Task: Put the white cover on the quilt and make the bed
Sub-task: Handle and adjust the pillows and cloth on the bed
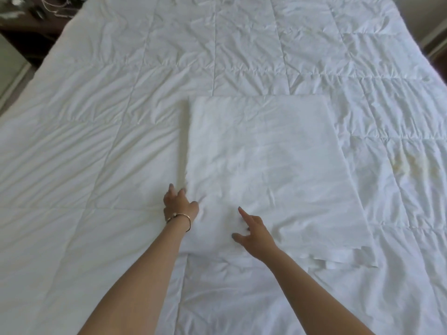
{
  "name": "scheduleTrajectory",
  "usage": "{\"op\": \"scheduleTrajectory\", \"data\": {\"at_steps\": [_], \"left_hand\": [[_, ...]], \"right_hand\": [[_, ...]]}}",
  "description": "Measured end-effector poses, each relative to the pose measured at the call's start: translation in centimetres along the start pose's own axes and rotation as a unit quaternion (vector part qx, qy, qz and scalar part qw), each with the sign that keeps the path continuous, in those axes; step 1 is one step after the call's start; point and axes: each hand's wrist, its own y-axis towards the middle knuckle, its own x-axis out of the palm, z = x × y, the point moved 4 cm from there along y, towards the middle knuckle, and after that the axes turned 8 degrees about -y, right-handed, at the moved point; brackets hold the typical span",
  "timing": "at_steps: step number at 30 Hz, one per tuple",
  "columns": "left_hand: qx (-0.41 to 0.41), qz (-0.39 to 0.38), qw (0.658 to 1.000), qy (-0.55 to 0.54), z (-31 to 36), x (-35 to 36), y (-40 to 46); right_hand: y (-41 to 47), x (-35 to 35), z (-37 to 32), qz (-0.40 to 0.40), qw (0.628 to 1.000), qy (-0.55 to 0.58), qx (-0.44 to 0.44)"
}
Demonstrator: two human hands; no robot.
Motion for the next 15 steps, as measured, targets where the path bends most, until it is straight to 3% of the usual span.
{"op": "scheduleTrajectory", "data": {"at_steps": [5,9,13,15], "left_hand": [[0.077,-0.021,0.994,-0.078,4.7,0.2,3.2],[0.113,-0.032,0.993,-0.022,8.1,1.1,7.1],[0.131,-0.035,0.99,0.035,9.5,1.2,11.1],[0.15,-0.039,0.985,0.071,9.3,1.4,12.6]], "right_hand": [[1.1,1.1,-0.6,-0.038,0.996,-0.076,0.001],[2.3,1.5,-0.6,-0.008,0.995,-0.091,0.028],[4.6,0.3,-1.9,0.116,0.985,-0.044,0.122],[6.3,-0.9,-3.7,0.195,0.966,-0.086,0.144]]}}
